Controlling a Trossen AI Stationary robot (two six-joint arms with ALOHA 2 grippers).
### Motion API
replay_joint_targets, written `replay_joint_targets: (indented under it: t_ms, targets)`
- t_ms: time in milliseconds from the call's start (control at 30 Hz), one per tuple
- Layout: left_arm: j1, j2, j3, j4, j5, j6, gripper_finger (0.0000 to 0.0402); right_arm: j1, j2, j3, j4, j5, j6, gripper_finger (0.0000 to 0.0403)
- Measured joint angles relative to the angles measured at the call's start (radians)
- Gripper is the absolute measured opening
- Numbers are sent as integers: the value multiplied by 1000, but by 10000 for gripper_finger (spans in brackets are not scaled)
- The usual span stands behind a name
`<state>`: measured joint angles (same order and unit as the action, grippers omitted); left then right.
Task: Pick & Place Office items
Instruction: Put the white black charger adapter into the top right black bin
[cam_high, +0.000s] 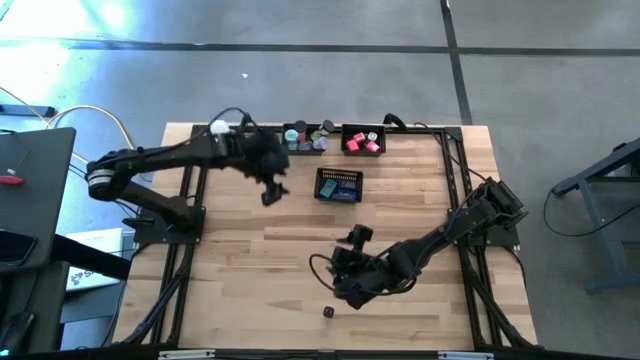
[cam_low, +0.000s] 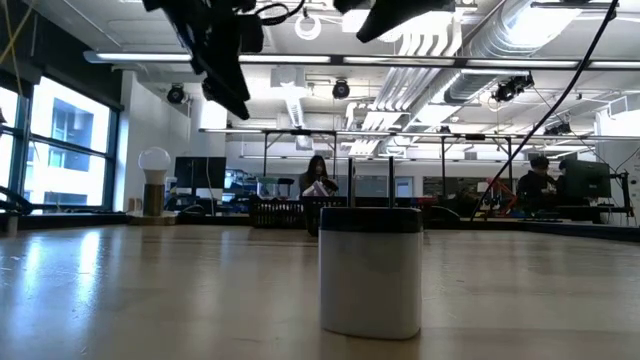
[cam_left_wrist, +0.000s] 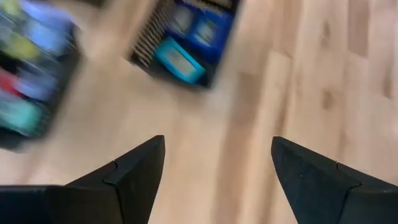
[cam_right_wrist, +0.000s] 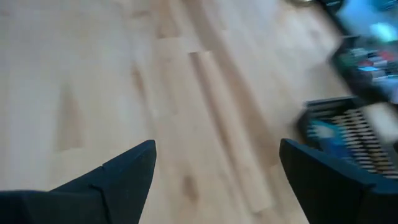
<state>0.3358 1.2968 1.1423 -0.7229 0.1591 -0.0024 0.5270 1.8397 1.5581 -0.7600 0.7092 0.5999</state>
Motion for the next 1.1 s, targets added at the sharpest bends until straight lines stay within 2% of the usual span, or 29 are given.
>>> replay_joint_targets:
  t_ms: [233, 400, 567, 733, 1033, 1100]
  targets:
    - [-211, 7, 0, -73, -153, -191, 287, 9, 0, 0, 116, -228, 3, 331]
    - [-345, 7, -1, -128, -217, -306, 287, 27, 0, 0, 123, -373, 68, 331]
    - [-460, 7, -1, -139, -244, -400, 287, 71, 0, 0, 119, -439, 181, 331]
    - [-550, 7, -1, -139, -261, -486, 287, 129, 0, 0, 120, -438, 284, 331]
    - [-711, 7, -1, -137, -372, -612, 287, 239, 56, 0, 129, -217, 362, 331]
    - [-745, 7, -1, -137, -384, -628, 287, 247, 83, 1, 140, -203, 373, 331]
